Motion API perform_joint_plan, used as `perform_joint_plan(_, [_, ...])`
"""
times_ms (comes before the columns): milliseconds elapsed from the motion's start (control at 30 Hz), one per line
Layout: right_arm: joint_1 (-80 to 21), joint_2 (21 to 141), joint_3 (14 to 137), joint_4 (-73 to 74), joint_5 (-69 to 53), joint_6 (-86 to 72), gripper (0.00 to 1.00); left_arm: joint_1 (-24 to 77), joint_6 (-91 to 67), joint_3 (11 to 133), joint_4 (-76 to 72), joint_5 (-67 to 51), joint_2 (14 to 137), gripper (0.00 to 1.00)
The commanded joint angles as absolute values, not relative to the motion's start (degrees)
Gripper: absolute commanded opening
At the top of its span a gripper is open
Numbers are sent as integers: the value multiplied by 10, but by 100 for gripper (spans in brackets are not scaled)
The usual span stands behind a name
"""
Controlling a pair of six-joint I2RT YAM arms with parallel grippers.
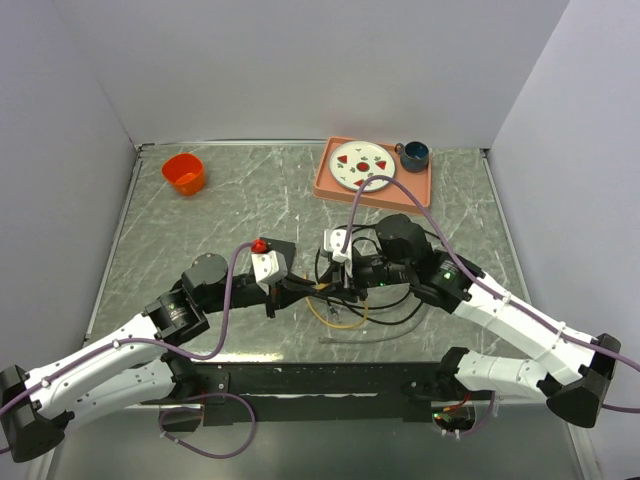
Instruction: Insert the plug into the switch port
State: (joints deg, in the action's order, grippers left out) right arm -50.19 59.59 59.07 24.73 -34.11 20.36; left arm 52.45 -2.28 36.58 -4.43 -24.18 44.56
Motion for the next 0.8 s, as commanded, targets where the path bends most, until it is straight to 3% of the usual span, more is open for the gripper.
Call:
perform_joint_plan(0, [-495, 607, 625, 250, -332, 200, 33, 531, -12, 393, -64, -248, 433, 1])
perform_joint_plan(200, [-496, 608, 621, 244, -321, 191, 24, 532, -10, 394, -57, -241, 438, 1])
perform_joint_plan(300, [-496, 608, 617, 229, -302, 179, 12, 532, -11, 394, -59, -237, 437, 1])
perform_joint_plan(333, [-496, 607, 613, 229, -298, 175, 0, 532, -11, 394, -59, -236, 435, 1])
perform_joint_plan(567, [-497, 593, 594, 201, -263, 172, 0, 532, -10, 392, -60, -216, 433, 2])
perform_joint_plan(600, [-497, 592, 592, 196, -258, 171, 0, 532, -15, 391, -61, -206, 434, 7])
perform_joint_plan(633, [-497, 593, 591, 194, -258, 169, 0, 533, -20, 391, -59, -190, 439, 36])
perform_joint_plan(733, [-497, 602, 586, 195, -236, 171, 0, 532, -61, 398, -49, -58, 455, 83])
perform_joint_plan(767, [-497, 606, 587, 198, -227, 173, 0, 531, -68, 400, -47, -23, 461, 87])
